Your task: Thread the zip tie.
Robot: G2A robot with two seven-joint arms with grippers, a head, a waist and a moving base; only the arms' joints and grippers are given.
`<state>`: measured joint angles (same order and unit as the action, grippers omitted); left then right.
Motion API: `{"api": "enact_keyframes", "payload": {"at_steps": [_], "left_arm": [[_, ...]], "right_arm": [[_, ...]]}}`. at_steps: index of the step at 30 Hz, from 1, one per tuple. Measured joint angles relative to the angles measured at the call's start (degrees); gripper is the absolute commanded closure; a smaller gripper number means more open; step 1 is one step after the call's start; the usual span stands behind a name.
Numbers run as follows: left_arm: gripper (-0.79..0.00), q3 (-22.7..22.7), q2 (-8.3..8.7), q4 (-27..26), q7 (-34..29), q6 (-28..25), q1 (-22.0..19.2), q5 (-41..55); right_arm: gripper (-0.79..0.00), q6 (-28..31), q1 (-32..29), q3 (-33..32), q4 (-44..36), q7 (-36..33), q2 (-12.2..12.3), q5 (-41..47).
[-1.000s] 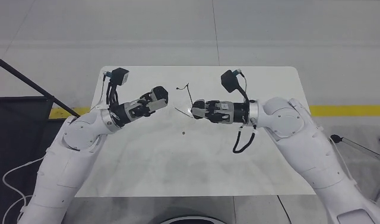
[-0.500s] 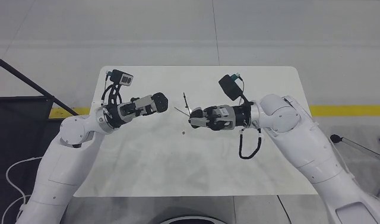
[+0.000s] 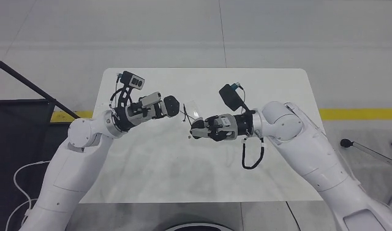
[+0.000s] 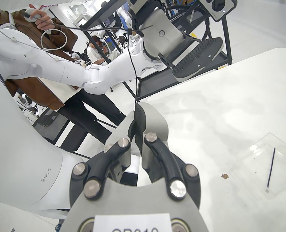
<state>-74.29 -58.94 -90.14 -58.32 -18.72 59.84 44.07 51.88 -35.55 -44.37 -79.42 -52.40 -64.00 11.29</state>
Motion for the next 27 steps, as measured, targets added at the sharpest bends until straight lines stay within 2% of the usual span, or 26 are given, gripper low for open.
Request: {"api": "enact_keyframes", "payload": {"at_steps": [4, 5, 7, 17, 20, 27], "left_arm": [[-0.542, 0.6, -0.18, 0.8, -2.0, 2.7, -0.8, 2.1], [-0.453, 0.7, -0.2, 1.0, -2.4, 3.3, -1.0, 1.9], [-0.363, 0.9, -0.26, 1.2, -2.8, 3.6, -1.3, 1.4], [-0.283, 2.1, -0.72, 2.1, -3.4, 5.0, -2.3, 0.8], [-0.234, 2.3, -0.84, 2.4, -3.7, 5.2, -2.6, 0.8], [-0.231, 2.6, -1.12, 2.9, -4.7, 5.6, -3.0, 1.7]], "right_arm": [[0.0, 0.1, 0.6, 1.1, 0.8, 0.1, -0.1, 0.4], [0.0, 0.1, 0.8, 1.3, 1.0, 0.1, -0.1, 0.5], [0.0, 0.2, 1.0, 1.7, 1.2, 0.2, -0.1, 0.6], [0.0, 0.4, 2.2, 3.5, 1.8, 0.4, 0.2, 1.1], [0.0, 0.5, 2.5, 3.9, 2.0, 0.5, 0.3, 1.2], [0.0, 0.7, 2.8, 4.4, 2.4, 0.7, 0.4, 1.3]]}}
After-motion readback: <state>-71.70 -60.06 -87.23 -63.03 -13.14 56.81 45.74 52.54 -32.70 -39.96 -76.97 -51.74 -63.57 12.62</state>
